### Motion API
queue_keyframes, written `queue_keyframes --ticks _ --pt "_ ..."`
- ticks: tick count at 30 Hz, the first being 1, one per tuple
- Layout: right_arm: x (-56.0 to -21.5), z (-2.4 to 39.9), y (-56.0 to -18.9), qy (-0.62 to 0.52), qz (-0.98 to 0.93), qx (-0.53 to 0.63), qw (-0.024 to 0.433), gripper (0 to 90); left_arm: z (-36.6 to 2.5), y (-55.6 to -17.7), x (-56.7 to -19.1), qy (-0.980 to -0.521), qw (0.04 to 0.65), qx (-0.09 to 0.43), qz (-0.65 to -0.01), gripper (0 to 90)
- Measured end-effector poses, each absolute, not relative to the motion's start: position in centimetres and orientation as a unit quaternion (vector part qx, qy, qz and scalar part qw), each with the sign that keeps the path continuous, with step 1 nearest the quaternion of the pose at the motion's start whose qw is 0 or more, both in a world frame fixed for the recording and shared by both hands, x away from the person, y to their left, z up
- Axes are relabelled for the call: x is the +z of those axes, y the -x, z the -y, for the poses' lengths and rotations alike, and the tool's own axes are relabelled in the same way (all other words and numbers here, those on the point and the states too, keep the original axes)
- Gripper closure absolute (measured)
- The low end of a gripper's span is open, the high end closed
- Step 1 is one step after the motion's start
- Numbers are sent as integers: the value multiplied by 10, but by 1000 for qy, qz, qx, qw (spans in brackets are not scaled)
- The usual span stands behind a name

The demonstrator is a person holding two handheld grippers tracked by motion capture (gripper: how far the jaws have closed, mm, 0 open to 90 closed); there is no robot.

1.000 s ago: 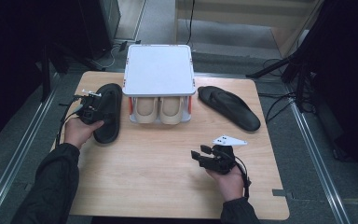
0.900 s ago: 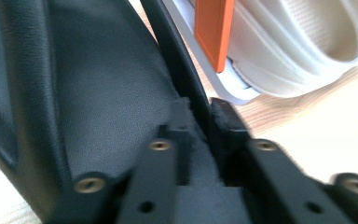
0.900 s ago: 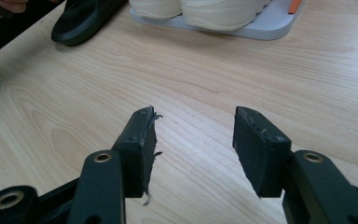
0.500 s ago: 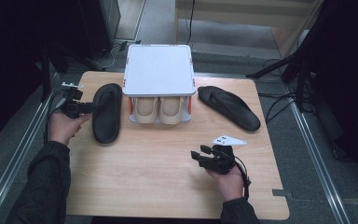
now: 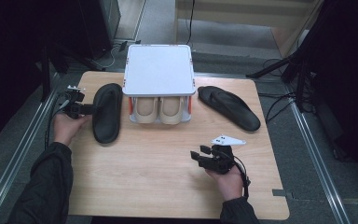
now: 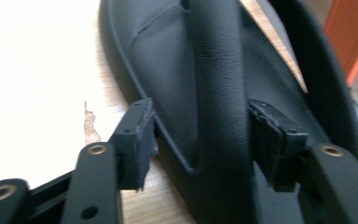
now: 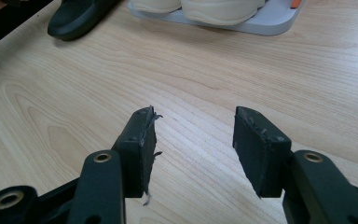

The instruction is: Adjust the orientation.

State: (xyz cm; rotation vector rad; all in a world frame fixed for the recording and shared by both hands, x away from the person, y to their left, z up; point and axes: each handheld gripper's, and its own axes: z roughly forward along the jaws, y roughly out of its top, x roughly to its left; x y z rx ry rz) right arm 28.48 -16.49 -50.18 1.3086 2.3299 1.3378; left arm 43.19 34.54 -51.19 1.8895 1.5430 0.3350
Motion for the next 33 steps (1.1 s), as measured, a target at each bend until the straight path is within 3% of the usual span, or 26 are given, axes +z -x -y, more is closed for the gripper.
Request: queue_keyframes --ticks 13,15,16,17,33 --pt "-502 166 -285 -438 -776 446 78 488 -341 -431 -508 -726 328 132 -589 566" --pt "-502 166 -285 -439 -777 445 77 485 -340 -430 -507 -728 328 136 -587 598" --pt "-502 166 -286 -439 -776 446 77 485 -340 -429 -506 -729 328 130 -587 695" --pt "-502 166 -286 -438 -776 446 77 485 -339 -429 -506 -729 326 131 -587 711" --pt "-502 166 -286 -437 -777 447 79 484 -339 -429 -498 -718 329 120 -601 733"
